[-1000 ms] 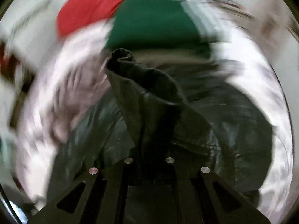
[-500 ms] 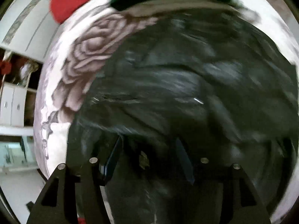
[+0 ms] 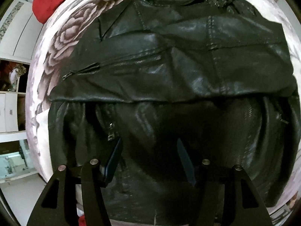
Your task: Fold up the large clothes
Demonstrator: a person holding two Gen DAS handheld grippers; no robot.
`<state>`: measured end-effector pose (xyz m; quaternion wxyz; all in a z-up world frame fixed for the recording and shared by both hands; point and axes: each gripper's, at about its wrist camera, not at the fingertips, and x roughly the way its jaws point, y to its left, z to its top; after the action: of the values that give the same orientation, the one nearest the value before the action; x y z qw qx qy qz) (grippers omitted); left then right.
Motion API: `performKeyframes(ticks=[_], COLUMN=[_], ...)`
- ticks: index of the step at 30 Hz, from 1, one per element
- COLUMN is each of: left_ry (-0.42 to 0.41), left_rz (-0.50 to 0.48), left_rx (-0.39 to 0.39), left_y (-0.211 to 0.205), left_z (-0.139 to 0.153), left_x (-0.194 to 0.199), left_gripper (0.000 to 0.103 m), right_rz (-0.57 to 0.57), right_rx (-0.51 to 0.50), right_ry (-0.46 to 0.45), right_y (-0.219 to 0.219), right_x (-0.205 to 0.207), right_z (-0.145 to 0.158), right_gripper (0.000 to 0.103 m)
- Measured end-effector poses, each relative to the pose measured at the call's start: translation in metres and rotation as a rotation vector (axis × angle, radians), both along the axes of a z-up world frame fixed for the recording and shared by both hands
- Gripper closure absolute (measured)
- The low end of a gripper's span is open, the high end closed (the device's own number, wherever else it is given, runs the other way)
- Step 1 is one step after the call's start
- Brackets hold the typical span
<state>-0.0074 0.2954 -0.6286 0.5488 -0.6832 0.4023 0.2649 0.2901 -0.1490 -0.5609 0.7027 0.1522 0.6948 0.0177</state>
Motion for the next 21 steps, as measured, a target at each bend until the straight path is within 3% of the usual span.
performKeyframes(ticks=[3,5,8,11,14,15,16,17,21], left_ry=[-0.033,-0.066,-0.138,-0.150,-0.060,-0.047,-0.035,-0.031,-0.138], left_rz=[-0.095,-0.098,0.004,0.116,0.143,0.130,0.091,0.060,0.020], left_rx=[-0.023,-0.103,-0.167,-0.161,-0.064,0.023,0.110,0.168,0.332], left_y=[-0.014,-0.029,-0.032,-0.019,-0.001,0.005,0.012,0.017,0.058], left_z=[0.004,-0.006,-0.023,-0.032,-0.014,0.004,0.020,0.031,0.065], left_x=[-0.007,-0.013,-0.009,0.003,0.025,0.035,0.046,0.055,0.071], left_gripper=[0.055,0.047,0.045,0.044,0.048,0.076,0.090,0.096,0.099], right_rz=[-0.003,-0.003,-0.003,0.006,0.019,0.021,0.023,0.024,0.005], right_rx=[0.018,0.019,0.023,0.017,0.003,0.000,-0.007,-0.010,-0.003], right_ry=[0.008,0.016,0.024,0.022,0.023,0.025,0.026,0.025,0.022], right_y=[0.006,0.007,0.010,0.012,0.013,0.014,0.015,0.015,0.017], right_x=[-0.006,-0.010,-0.014,-0.017,-0.021,-0.022,-0.023,-0.023,-0.023], right_z=[0.002,0.003,-0.001,-0.003,-0.005,-0.005,-0.005,-0.005,-0.003], right_gripper=[0.041,0.041,0.041,0.041,0.041,0.041,0.041,0.041,0.041])
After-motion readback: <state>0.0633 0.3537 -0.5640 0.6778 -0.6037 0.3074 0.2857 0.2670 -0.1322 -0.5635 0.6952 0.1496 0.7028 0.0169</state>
